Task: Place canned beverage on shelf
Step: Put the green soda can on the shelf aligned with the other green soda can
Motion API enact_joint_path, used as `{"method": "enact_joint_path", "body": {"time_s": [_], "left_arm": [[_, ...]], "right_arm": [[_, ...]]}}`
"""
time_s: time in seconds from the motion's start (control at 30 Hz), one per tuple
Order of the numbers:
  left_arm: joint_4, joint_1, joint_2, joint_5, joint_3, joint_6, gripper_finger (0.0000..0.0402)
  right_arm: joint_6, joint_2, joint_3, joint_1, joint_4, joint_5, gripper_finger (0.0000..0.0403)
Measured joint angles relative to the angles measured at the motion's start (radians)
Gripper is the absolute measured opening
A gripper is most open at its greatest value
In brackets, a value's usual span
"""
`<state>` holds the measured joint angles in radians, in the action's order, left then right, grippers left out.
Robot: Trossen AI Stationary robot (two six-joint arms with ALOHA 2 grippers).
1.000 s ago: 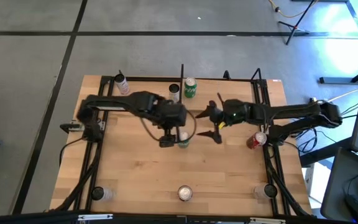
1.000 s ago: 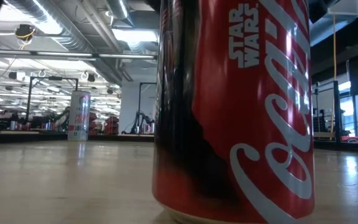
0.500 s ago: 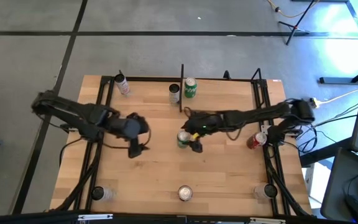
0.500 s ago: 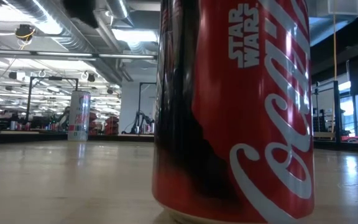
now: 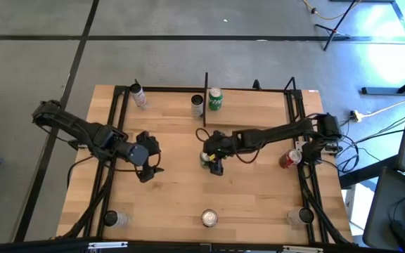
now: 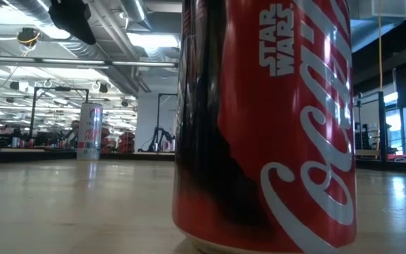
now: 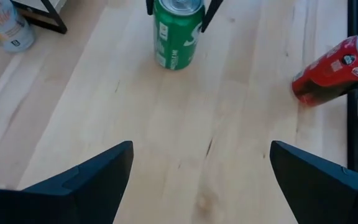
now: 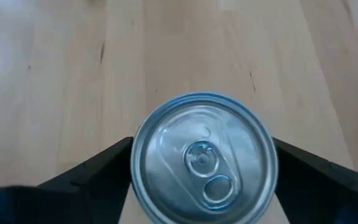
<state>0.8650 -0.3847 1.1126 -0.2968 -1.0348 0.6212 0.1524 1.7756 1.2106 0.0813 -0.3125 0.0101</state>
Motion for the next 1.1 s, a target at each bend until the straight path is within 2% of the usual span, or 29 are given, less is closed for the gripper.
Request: {"method": "enact_joint_path", "body": {"time_s": [0.13, 0.3, 0.43, 0.67, 0.9, 1.1], "left_arm": [[0.000, 0.000, 0.000, -0.002, 0.000, -0.003, 0.0365], [0.000, 0.000, 0.000, 0.000, 0.000, 0.001, 0.0365], [0.000, 0.000, 0.000, 0.000, 0.000, 0.002, 0.0365], [-0.001, 0.000, 0.000, -0.003, 0.000, -0.003, 0.0365], [-0.002, 0.000, 0.000, -0.017, 0.000, -0.003, 0.0365], [-0.004, 0.000, 0.001, -0.017, 0.000, -0.003, 0.0365]], "right_arm": [[-0.001, -0.001, 0.000, 0.008, 0.009, 0.055, 0.0266], [-0.002, -0.039, -0.002, 0.003, -0.005, 0.078, 0.0266], [-0.025, -0.128, -0.001, -0.020, -0.015, 0.110, 0.0266], [-0.051, -0.254, -0.001, -0.176, -0.106, 0.148, 0.0266], [-0.026, -0.251, -0.001, -0.346, -0.106, 0.111, 0.0266], [-0.003, -0.194, -0.001, -0.409, -0.064, 0.072, 0.0266]]}}
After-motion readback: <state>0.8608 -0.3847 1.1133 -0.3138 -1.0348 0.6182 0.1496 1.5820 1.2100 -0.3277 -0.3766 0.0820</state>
